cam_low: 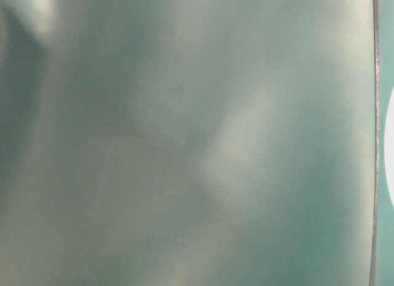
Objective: Scoop the yellow hexagonal prism block from the bowl with a spoon using the right arm.
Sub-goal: 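Lift the red spoon and carry it over the white bowl, then lower the spoon bowl into the white bowl beside the yellow block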
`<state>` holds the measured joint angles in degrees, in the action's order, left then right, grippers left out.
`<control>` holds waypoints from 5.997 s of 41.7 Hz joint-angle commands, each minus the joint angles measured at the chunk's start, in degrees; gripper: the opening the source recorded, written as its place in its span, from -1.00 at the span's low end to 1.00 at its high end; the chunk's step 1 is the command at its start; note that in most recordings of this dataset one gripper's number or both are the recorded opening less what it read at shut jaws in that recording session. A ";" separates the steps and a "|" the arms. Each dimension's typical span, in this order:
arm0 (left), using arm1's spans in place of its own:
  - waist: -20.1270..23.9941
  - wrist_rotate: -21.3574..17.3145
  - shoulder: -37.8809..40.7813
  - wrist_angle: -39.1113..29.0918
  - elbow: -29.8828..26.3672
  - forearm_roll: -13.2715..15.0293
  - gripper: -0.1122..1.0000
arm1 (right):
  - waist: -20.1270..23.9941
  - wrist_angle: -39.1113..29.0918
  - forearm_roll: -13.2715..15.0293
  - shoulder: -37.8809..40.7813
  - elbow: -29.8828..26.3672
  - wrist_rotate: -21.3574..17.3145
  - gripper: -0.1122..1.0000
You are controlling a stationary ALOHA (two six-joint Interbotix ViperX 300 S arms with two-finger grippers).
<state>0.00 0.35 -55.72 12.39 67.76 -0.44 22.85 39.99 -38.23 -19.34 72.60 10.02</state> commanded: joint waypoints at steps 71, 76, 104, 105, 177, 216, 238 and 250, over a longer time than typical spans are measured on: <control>0.00 0.00 -0.09 -0.88 -1.14 -0.09 -0.80 | -33.31 -80.60 23.20 13.36 -45.26 -0.97 -0.38; 0.00 0.00 -0.09 -0.88 -1.14 -0.09 -0.80 | -32.61 -81.74 23.29 14.33 -46.32 -1.23 -0.38; 0.09 0.00 -0.09 -0.88 -1.14 -0.09 -0.80 | -31.03 -79.63 23.38 20.21 -48.43 -1.23 -0.38; 0.09 0.00 -0.09 -0.88 -1.23 -0.09 -0.80 | -30.94 -79.37 23.29 20.48 -48.60 -1.23 -0.38; 0.09 0.00 -0.09 -1.14 -1.23 -0.09 -0.80 | -30.94 -87.36 24.79 13.54 -50.36 -8.35 -0.38; 0.00 0.00 -0.09 -1.05 -1.23 -0.09 -0.80 | -30.94 -79.98 26.89 22.24 -50.63 -8.00 -0.38; 0.00 0.00 -0.09 -1.14 -1.23 -0.09 -0.80 | -30.94 -70.93 27.42 22.32 -50.63 -7.56 -0.38; 0.00 0.00 -0.09 -1.14 -1.23 -0.09 -0.80 | -30.94 -68.55 27.42 22.32 -50.63 -7.56 -0.38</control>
<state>0.00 0.35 -56.07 10.90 67.76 -0.44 -8.00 -29.44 -10.90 3.96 23.38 2.37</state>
